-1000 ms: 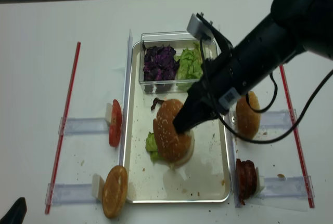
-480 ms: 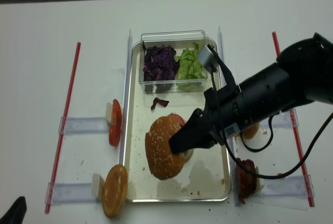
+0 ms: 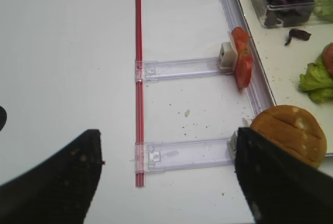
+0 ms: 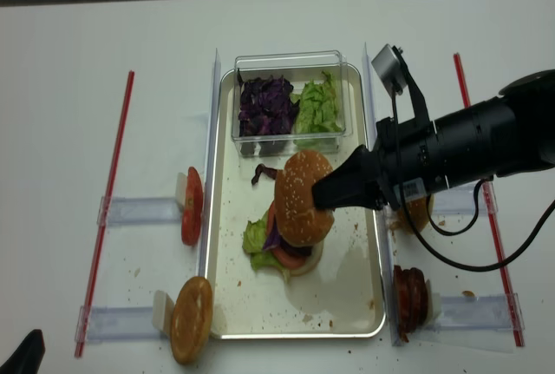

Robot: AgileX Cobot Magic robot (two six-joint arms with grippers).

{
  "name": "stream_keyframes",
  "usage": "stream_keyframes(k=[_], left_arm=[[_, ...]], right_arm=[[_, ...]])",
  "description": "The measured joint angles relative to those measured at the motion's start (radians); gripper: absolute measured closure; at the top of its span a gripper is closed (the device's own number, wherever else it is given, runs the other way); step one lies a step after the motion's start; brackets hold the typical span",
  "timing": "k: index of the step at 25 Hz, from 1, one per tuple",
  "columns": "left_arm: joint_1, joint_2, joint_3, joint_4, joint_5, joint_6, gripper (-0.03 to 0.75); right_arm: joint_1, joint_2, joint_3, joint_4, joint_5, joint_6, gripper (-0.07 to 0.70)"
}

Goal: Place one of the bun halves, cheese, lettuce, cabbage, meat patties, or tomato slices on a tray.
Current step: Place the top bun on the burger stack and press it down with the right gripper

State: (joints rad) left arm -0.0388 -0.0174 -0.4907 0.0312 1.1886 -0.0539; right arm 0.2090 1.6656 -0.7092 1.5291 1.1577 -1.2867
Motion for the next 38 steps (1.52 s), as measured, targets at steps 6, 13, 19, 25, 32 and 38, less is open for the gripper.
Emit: stream_keyframes(k=[6,13,19,25,32,38], left_arm=[[0.0,0.0,0.0,0.0,0.0,0.0,0.223],[0.0,0.0,0.0,0.0,0.0,0.0,0.223],[0.0,0.0,0.0,0.0,0.0,0.0,0.223],[0.0,0.0,0.0,0.0,0.0,0.0,0.223],[0.0,0.0,0.0,0.0,0.0,0.0,0.223],[0.0,0.0,0.0,0.0,0.0,0.0,0.223]], right_arm=[[-0.001,0.028,0.0,0.023,0.0,-0.016,0.512],[-0.001,0.074,0.0,0.07,0.0,-0.029,0.512],[-0.001,0.16,0.0,0.126,-0.004,-0.04,0.512],[-0.001,0.19,0.0,0.141,-0.007,-0.042,0.512],[0.045,0.19,0.0,0.162,-0.009,-0.046,0.512],[0.08,0.19,0.0,0.208,-0.009,-0.058,0.512]])
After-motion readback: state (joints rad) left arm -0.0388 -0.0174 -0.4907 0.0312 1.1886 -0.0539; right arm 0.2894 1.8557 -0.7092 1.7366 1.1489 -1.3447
